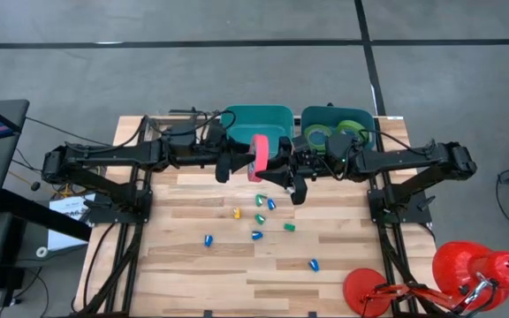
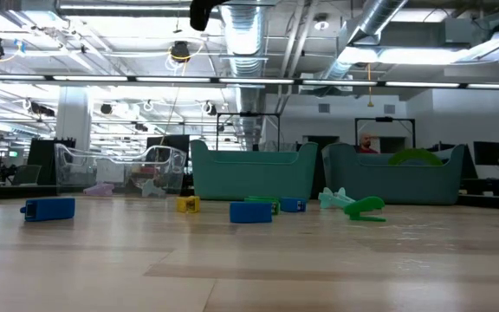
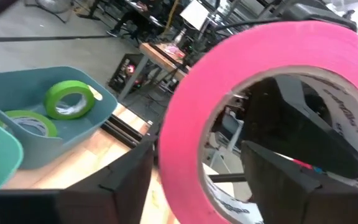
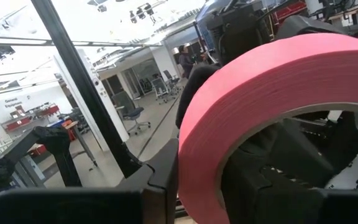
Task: Pick and place Stapler, Stapler remover, tape
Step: Put the pink tape into the blue bin
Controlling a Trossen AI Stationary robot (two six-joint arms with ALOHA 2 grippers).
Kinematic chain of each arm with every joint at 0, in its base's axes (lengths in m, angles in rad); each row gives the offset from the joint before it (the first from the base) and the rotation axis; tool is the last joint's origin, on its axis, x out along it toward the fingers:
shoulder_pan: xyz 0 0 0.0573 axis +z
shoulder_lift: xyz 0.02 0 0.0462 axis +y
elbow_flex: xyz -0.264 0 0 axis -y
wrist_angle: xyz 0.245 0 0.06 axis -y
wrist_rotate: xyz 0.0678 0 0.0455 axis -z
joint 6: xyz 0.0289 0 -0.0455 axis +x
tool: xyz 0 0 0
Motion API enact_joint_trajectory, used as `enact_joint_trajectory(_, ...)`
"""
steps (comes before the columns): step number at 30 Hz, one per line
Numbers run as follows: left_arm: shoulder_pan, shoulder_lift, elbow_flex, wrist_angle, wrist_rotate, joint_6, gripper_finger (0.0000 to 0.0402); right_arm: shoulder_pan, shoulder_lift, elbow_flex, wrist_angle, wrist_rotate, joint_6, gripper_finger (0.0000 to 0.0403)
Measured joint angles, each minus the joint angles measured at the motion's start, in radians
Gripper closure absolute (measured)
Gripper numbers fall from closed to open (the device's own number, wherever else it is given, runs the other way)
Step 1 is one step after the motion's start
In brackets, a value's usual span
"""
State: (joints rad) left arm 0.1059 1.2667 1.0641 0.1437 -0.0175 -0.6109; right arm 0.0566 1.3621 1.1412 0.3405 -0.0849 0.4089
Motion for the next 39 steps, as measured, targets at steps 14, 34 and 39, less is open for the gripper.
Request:
enact_joint_trajectory(14, 0.0, -0.092, 0.0, 0.011, 0.004, 0.053, 0.0125, -0.004, -0.001, 0.0, -0.018, 0.002, 0.0, 0.032)
enact_joint_trajectory(34, 0.008, -0.12, -0.001, -0.111, 0.004, 0.09, 0.0183, -0.099, -0.054, 0.0, -0.333, 0.004, -0.022, 0.0321)
enact_joint_trajectory(39, 0.007, -0.12, -0.001, -0.111, 0.004, 0.09, 0.0205, -0.142, -0.094, -0.001, -0.478, 0.008, -0.058, 0.0321)
